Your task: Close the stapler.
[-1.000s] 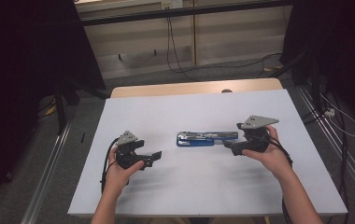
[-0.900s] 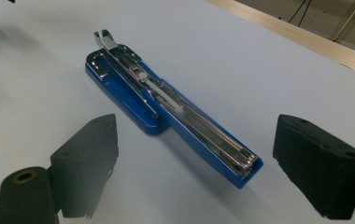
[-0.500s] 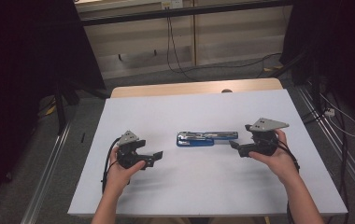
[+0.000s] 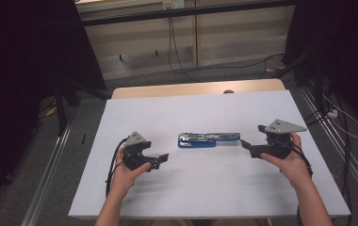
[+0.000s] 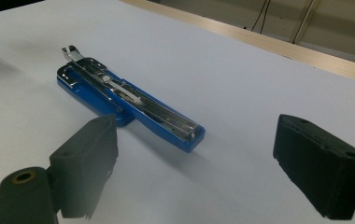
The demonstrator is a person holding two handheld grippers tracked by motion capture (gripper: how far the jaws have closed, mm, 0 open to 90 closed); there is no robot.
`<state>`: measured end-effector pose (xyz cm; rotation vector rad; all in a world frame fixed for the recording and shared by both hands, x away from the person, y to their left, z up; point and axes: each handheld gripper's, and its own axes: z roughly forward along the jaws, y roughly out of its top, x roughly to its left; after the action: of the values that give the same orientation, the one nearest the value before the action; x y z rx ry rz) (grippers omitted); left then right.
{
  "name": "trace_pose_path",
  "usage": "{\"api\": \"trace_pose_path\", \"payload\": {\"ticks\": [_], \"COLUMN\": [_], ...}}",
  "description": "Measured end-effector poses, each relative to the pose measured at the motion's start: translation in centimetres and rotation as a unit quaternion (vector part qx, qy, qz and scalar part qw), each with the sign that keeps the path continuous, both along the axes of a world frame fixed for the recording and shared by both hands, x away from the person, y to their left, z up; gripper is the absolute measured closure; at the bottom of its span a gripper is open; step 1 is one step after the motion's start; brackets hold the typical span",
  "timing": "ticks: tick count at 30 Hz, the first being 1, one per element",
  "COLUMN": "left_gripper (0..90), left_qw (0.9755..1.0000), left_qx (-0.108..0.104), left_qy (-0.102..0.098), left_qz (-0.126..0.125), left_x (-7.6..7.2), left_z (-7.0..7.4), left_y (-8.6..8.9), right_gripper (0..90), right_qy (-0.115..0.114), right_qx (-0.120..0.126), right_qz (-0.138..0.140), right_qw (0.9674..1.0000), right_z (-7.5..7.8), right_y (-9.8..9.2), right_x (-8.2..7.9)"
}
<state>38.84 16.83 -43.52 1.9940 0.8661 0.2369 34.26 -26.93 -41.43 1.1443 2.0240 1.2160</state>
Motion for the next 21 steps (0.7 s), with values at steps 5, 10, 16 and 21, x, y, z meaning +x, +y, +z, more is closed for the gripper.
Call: {"api": "trace_pose_path", "payload": {"ticks": [5, 10, 16, 21], "left_gripper": [7.4, 10.0, 12.6, 16.2], "left_qw": [1.0, 1.0, 0.9999, 0.9998], "left_qx": [0.002, 0.007, 0.003, 0.003], "left_qy": [-0.003, -0.005, -0.009, -0.006], "left_qz": [-0.003, 0.003, 0.01, 0.017], "left_x": [0.2, 0.5, 0.8, 1.2], "left_z": [0.1, -0.1, -0.1, -0.3], "left_y": [-0.4, -0.7, -0.9, -1.4], "right_gripper": [16.1, 23.2, 48.4, 60.5], "right_qy": [0.005, 0.011, 0.03, 0.033], "right_qx": [0.005, 0.017, 0.021, 0.005], "right_qz": [-0.017, -0.038, -0.061, -0.062], "right_qw": [0.9998, 0.9991, 0.9975, 0.9975], "right_z": [-0.8, -1.6, -2.5, -3.0], "right_y": [-0.6, -1.0, -1.1, -0.7], "right_x": [0.1, 0.4, 0.5, 0.7]}}
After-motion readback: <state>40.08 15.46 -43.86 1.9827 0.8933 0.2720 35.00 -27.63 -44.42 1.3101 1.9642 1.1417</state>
